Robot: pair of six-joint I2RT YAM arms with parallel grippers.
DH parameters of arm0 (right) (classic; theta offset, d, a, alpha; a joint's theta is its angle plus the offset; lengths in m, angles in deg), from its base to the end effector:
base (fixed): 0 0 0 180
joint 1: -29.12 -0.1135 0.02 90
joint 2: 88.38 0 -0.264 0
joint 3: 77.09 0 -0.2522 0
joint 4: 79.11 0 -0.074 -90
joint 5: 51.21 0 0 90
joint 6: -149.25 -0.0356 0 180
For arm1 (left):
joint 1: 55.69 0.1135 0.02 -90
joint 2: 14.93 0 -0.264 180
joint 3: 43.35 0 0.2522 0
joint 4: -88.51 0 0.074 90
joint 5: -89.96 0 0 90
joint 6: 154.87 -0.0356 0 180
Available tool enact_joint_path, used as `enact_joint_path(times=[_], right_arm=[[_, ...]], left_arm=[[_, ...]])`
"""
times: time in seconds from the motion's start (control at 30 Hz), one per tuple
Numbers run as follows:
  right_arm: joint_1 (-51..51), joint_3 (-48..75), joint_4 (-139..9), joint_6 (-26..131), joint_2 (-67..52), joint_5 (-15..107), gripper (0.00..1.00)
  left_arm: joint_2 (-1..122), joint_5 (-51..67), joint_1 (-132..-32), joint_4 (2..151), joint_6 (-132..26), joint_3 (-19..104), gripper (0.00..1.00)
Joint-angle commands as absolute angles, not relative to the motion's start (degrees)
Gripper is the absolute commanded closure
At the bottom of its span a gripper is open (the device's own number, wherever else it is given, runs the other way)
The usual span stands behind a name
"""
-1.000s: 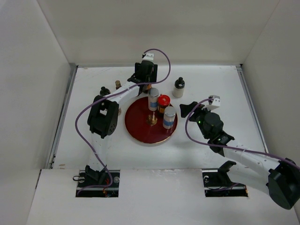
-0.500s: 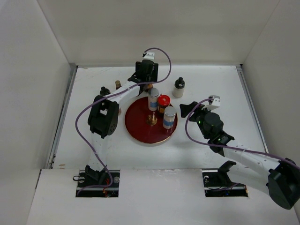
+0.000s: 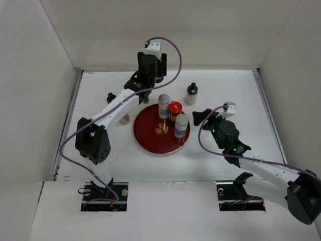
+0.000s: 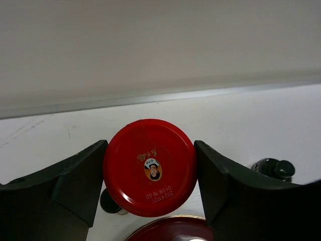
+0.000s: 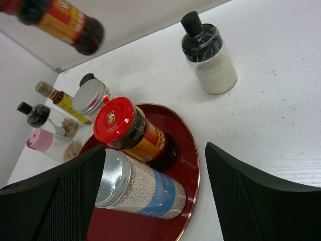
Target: Organize the condiment bottles
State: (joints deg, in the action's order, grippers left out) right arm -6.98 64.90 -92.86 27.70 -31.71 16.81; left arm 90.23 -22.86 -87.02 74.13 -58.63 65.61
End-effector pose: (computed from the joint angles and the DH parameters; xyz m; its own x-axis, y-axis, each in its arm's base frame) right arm 0.1860 0.1192 0.2442 -0.1872 0.4640 -0.8658 -0.1727 0.8521 0.4940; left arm 0.3879 -0.2199 0.3654 -0.1726 -0.0122 -0.9849 0.1357 0.9901 -0.0361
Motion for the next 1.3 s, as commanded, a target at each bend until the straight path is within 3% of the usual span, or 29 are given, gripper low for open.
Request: enact_joint_path(times=[0.0,0.33,0.6,1.27], right_arm=[[-7.22,64.10,-95.76,27.17,-33.18,17.52,0.16],[-7.22,64.45,-95.15,27.17,-35.03,17.52,0.16],[-7.22,64.54,-95.06,27.52,-34.77,17.17,0.21],[-5.12,63.74,-95.15,28.04,-31.87,15.68,0.22]], left_arm=[[79.04,-27.89,-88.24,83.89,-60.56,61.05,0.61],[64.27,-33.69,-93.78,87.32,-59.95,39.87,0.61],[60.30,-34.75,-96.86,89.16,-55.82,26.59,0.61],[71.11,-32.47,-93.79,101.03,-53.62,21.21,0.59]])
